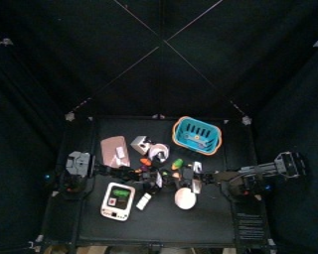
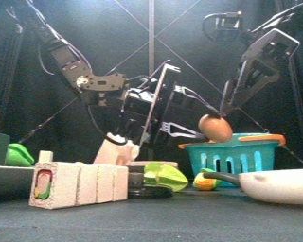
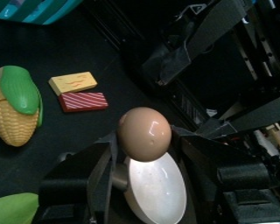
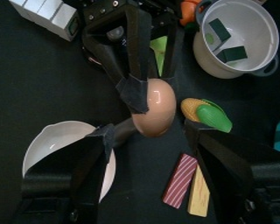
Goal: Remove egg shell
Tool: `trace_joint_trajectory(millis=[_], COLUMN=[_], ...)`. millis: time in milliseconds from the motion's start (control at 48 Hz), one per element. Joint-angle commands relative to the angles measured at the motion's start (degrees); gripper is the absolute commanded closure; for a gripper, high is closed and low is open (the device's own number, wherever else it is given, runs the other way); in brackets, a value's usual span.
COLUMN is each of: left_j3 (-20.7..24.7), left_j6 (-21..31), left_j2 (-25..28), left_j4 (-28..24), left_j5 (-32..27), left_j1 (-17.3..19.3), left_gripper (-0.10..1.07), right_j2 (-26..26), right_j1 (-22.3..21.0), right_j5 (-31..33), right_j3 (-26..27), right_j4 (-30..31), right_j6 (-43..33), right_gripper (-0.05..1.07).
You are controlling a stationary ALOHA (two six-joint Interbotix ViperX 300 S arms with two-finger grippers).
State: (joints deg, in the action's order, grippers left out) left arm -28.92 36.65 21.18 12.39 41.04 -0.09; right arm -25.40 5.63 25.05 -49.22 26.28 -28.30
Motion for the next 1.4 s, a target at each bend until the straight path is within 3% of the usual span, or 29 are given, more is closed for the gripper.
trace_joint_trajectory(millis=[0,167,396,896,1375], left_j3=[0.4,-0.4,-1.2,0.3,1.8], left_j6=[-0.4,-0.9,-0.6,-0.4,-0.3], left_j2=[-1.8,-1.1,-0.8,-0.5,0.3], left_j4=[-1.0,-5.4,-5.3,-0.9,2.0], left_j5=[1.7,6.9,16.1,16.3,16.3], left_j1=[0.3,0.4,0.2,-2.8,-3.5], left_gripper=[0.28,0.28,0.28,0.28,0.29], right_j2=[-1.9,-5.9,-10.4,-9.4,-6.2], right_j1=[0.2,0.1,-0.9,-4.0,-3.8], right_j5=[-0.8,-3.6,-10.6,-12.2,-12.5], right_j3=[-0.4,-2.1,-5.1,-5.2,-4.5], right_j4=[0.4,0.2,-1.1,-0.8,-0.9], right_j6=[0.1,-0.2,-0.1,0.0,0.1], right_gripper=[0.07,0.07,0.07,0.07,0.08])
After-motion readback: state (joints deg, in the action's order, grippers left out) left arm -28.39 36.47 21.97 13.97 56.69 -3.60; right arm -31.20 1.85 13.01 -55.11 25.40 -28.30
